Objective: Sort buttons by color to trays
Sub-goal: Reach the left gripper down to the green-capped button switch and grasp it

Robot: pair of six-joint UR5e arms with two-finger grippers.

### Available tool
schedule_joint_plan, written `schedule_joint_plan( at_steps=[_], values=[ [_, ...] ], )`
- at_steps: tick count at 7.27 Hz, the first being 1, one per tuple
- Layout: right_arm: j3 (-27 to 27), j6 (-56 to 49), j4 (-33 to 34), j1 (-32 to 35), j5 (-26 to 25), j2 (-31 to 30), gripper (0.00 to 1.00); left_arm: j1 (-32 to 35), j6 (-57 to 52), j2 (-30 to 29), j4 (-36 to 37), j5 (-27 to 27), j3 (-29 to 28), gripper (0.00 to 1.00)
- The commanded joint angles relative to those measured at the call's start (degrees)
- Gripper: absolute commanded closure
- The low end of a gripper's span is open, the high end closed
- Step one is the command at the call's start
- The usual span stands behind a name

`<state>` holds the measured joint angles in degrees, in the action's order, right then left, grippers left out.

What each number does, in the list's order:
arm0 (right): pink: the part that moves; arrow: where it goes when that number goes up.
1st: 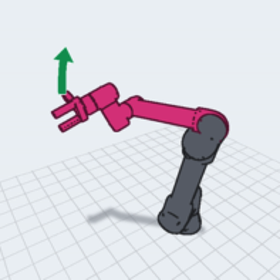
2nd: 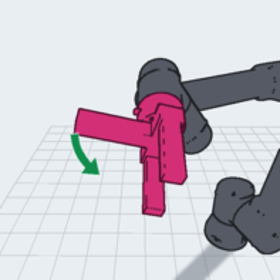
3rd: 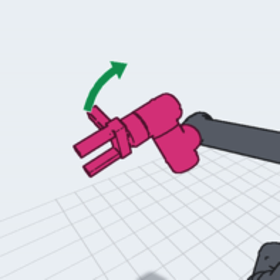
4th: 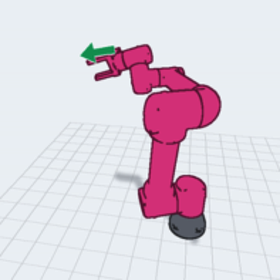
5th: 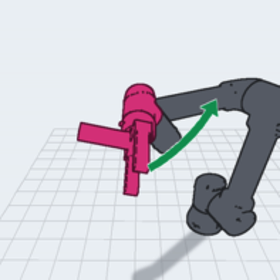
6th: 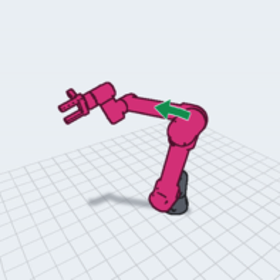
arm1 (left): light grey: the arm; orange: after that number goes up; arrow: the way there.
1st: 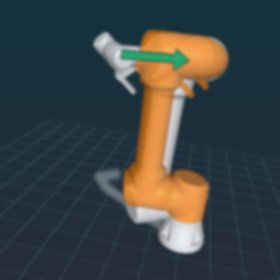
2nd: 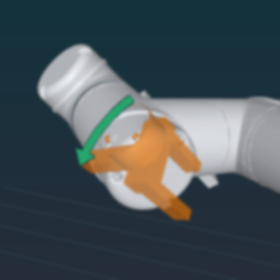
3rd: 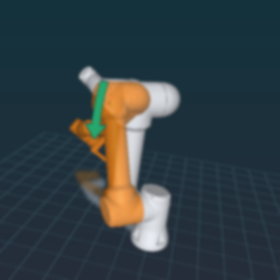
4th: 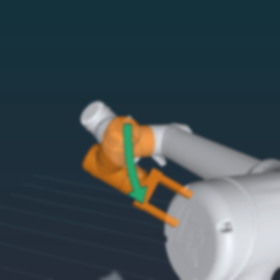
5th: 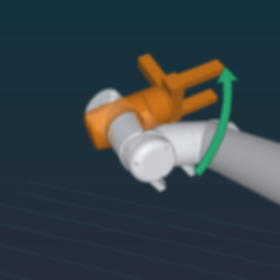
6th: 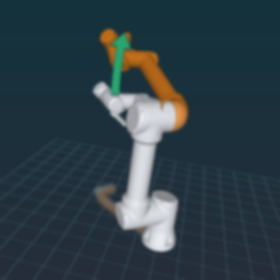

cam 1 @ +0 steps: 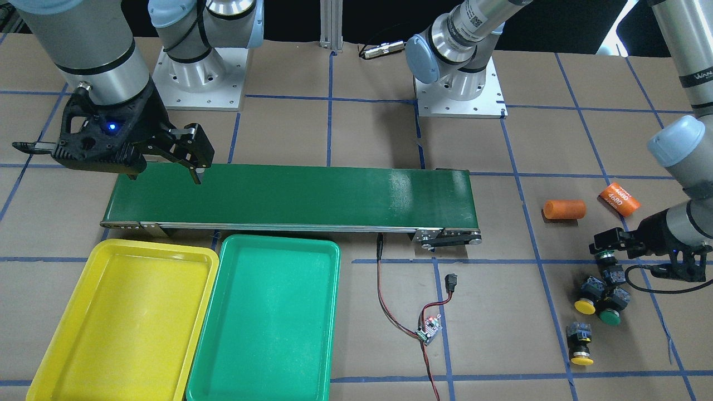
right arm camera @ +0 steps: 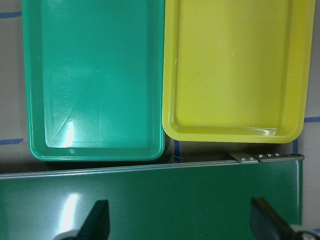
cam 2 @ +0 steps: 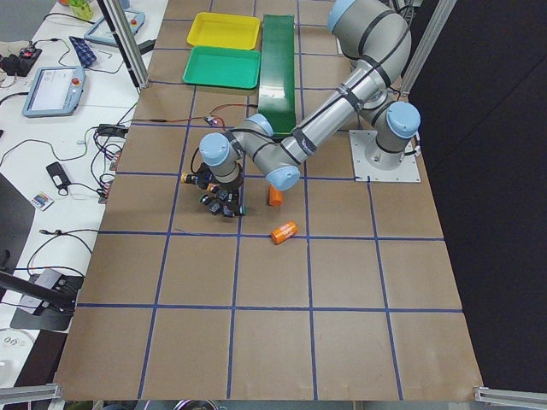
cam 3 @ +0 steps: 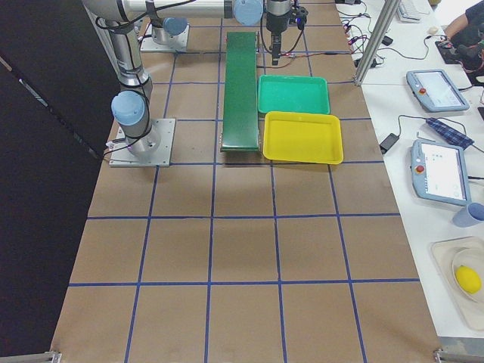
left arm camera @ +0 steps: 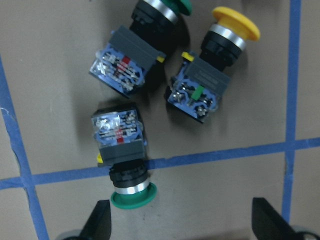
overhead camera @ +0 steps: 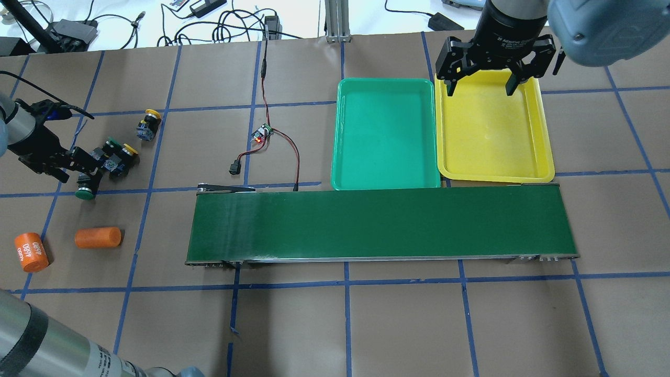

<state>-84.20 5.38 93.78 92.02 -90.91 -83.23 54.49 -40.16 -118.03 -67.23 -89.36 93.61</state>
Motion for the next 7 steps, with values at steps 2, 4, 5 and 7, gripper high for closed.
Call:
schedule_joint_plan(
  at_steps=[2,4,5,7],
  values=[
    [0.0,0.07,0.0,0.0,-0.06,0.0,0.0,-1.22,-0.79,-2.2,3.93,-0.11,0.08,0.0],
    [0.0,0.07,0.0,0.0,-0.06,0.0,0.0,-2.28,-2.55,-3.43,5.36,-0.11,0.26,0.0],
    [0.0,-0.02,0.0,0.0,-0.06,0.0,0.0,-2.29,-2.55,-3.7,5.36,-0.02,0.35,0.06],
    [0.0,-0.02,0.0,0.0,-0.06,0.0,0.0,-2.29,-2.47,-4.31,5.45,-0.02,0.35,0.47]
  ],
)
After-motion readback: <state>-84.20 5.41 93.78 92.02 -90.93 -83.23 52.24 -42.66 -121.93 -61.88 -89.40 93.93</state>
